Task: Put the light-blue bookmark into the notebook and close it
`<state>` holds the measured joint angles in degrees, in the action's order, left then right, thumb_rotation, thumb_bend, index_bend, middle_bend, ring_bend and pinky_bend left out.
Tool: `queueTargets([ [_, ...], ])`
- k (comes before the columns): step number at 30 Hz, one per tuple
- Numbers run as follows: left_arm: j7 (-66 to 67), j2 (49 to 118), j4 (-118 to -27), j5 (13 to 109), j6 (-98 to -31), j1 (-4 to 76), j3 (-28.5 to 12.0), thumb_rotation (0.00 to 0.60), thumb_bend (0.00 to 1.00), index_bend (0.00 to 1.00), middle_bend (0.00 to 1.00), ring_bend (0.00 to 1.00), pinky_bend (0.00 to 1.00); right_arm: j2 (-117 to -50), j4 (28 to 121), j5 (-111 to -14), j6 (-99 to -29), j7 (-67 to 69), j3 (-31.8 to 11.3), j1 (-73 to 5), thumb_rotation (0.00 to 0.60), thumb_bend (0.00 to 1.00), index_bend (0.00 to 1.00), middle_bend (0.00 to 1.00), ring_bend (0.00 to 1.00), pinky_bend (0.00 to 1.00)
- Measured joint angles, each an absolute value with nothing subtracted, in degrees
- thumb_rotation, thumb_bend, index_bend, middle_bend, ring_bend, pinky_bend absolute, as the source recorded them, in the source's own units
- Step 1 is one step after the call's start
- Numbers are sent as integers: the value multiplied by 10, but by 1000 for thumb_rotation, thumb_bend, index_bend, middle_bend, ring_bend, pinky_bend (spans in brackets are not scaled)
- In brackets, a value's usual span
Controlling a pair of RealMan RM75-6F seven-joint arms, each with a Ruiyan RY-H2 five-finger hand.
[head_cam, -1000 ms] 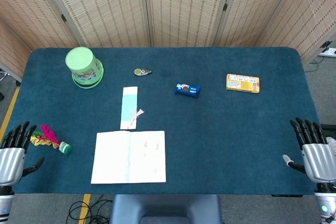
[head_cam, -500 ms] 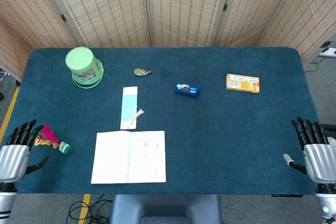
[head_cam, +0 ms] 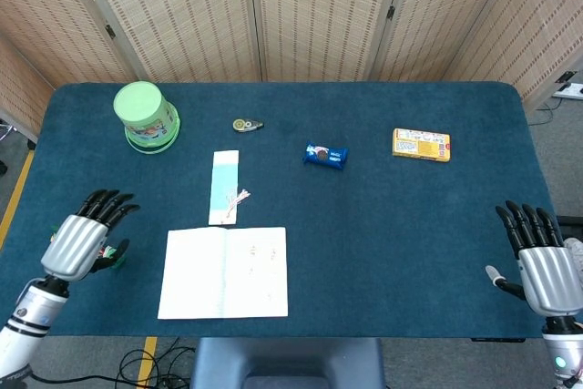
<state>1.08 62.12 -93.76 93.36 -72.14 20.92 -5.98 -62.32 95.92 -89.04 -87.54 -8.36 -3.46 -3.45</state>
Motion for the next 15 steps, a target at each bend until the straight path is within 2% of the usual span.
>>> queueTargets([
  [15,-69,686,-871,920,-522,382,-81,600,523,205,180,130,133,-613,981,-894,-875,-105,-30,-33,600,134,38,49,0,0],
])
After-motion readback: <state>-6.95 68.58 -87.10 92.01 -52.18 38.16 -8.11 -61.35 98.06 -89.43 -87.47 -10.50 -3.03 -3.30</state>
